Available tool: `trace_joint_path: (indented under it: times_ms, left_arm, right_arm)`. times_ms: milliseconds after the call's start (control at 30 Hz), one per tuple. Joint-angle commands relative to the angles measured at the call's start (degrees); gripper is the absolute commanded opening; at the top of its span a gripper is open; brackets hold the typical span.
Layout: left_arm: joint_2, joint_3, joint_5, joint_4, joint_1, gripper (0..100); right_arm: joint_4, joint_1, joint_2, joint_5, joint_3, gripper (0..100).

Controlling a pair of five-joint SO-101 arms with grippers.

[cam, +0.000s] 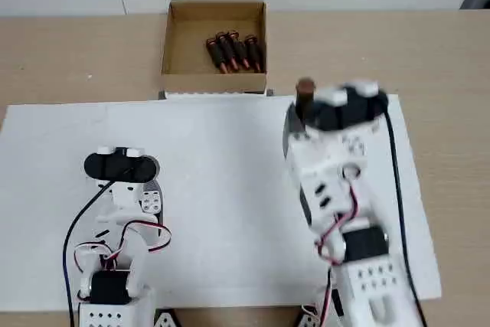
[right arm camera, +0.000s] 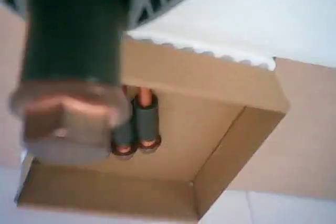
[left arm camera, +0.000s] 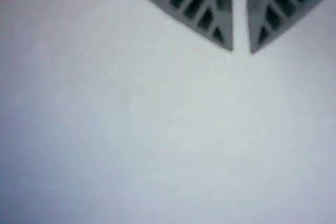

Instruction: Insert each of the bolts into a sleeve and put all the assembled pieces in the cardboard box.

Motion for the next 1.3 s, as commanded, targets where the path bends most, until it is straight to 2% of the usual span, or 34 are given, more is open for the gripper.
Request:
trace_joint_path:
  times_ms: [0, 167, 500, 833, 1000, 1133, 1267]
  left_arm:
    - [-0.62, -0.31, 0.26, 0.35, 0.09, 1]
    - [-0.62, -0.31, 0.26, 0.35, 0.09, 1]
    - [-0.62, -0.31, 0.26, 0.35, 0.09, 1]
    - [-0.62, -0.31, 0.26, 0.35, 0.09, 1]
    - [-0.62, -0.31, 0.26, 0.35, 0.09, 1]
    - [-0.62, -0.31, 0.26, 0.35, 0.09, 1]
    - [-0.62, -0.31, 0.26, 0.35, 0.09, 1]
  right_arm:
    - [-7.16, 0.31, 12.7, -0.62, -11.43, 0.3]
    - [-15.78, 0.22, 29.23, -0.62, -20.84, 0.3]
    - [-24.48, -0.04, 62.73, -0.44, -47.56, 0.4]
    - [-25.19, -0.31, 92.53, -0.53, -78.77, 0.4]
    - [-24.66, -1.45, 101.14, -0.35, -87.38, 0.6]
    - [-24.57, -3.47, 103.52, 7.03, -88.26, 0.8]
    - [-24.57, -4.88, 104.22, 8.26, -88.26, 0.9]
